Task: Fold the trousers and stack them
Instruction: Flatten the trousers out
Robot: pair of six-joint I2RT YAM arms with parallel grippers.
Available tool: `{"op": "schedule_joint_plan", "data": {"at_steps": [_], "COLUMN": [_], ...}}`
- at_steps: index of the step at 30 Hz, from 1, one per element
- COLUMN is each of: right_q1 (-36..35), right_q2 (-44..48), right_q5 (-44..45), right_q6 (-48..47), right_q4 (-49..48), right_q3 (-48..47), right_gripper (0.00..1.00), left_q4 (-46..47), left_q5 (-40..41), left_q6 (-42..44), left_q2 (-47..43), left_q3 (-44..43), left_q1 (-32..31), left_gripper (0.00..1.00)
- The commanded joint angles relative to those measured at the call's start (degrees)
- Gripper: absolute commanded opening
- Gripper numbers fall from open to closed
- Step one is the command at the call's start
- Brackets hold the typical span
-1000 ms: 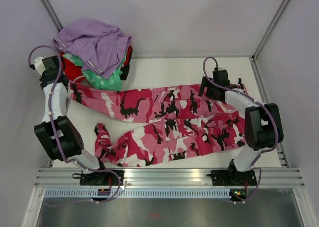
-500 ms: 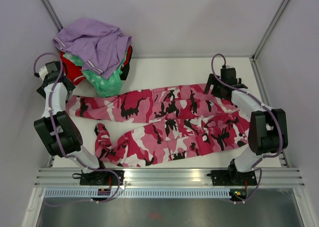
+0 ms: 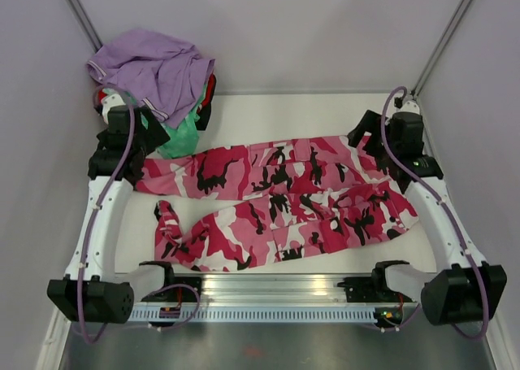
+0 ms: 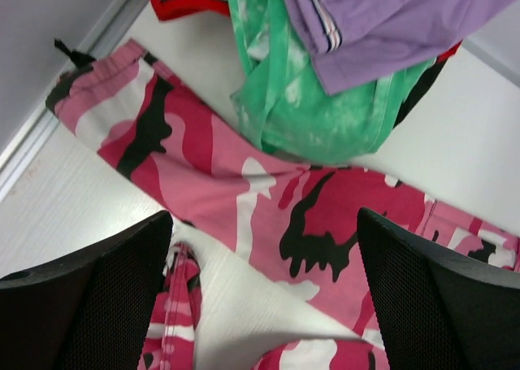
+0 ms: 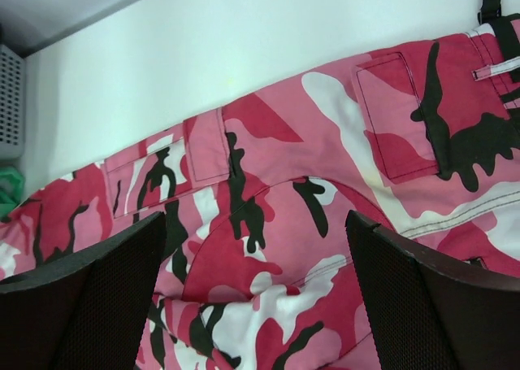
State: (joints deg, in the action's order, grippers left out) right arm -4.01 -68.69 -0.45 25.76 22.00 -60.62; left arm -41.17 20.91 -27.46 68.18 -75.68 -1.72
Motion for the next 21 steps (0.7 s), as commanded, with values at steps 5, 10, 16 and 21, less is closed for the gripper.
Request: {"op": "schedule_joint_plan", "data": {"at_steps": [5,10,16,21], "right_q1": [-0.12,-0.12,-0.12,-0.12], "right_q2": [9.88,10.41,10.41,10.5], "right_q5": [-2.27,-3.86,-6.32,-8.86], "right_q6": [0.96,2.45,3.16,3.42], "right_q4": [3.57,3.05,1.91,2.34], "right_q3": [6.3,8.67,9.2,9.29], "right_gripper": [0.98,0.98,0.98,0.98], "left_q4": [-4.71,-7.78,-8.49,-7.7], "left_q5": [-7.1,-8.69,-8.86,-10.71], "left_q6": [-5.58,-8.04,-13.92,-17.88], "left_q2": [-8.32,-12.89,-18.69,-19.75], "left_q3": [10.81,15.81,23.19,27.51], "left_q1": [-0.74,-0.75,-0.75,-0.75], "left_gripper": [0.99,0.98,0.97,0.95]}}
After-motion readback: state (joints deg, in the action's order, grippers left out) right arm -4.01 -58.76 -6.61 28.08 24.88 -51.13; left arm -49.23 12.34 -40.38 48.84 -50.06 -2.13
